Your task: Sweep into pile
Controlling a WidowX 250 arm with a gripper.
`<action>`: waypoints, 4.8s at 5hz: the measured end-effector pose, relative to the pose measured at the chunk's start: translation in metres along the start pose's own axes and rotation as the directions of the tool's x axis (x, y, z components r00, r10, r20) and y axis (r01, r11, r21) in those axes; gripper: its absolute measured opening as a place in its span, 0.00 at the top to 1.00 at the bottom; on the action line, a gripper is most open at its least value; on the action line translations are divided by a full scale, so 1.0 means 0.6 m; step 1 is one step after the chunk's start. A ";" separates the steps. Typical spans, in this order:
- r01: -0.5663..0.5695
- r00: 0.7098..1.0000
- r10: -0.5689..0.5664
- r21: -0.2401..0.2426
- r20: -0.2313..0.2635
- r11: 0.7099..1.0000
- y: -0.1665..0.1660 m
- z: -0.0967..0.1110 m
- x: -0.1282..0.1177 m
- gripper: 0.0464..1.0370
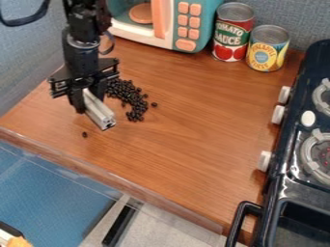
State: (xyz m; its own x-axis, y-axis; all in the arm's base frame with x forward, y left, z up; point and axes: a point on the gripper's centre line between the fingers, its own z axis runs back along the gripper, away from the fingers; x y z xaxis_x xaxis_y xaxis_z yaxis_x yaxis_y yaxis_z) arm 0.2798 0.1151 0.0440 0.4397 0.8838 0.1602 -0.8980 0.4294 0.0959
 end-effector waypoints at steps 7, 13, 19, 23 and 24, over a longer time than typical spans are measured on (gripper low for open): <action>0.033 0.997 -0.049 0.278 0.051 0.960 0.066 -0.035 0.015 0.65; -0.052 0.995 0.029 0.261 0.092 0.964 -0.008 -0.069 0.037 0.65; -0.125 0.991 0.134 0.207 -0.026 0.970 -0.058 -0.056 0.025 0.65; -0.089 0.996 0.086 0.170 0.028 0.981 0.001 -0.043 0.038 0.65; -0.061 0.993 0.039 0.203 0.112 0.977 -0.005 -0.067 0.032 0.61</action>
State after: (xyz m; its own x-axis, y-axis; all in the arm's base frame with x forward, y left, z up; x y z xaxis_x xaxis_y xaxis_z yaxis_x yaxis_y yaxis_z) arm 0.2906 0.1383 0.0073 0.4035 0.8733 0.2732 -0.9012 0.3276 0.2837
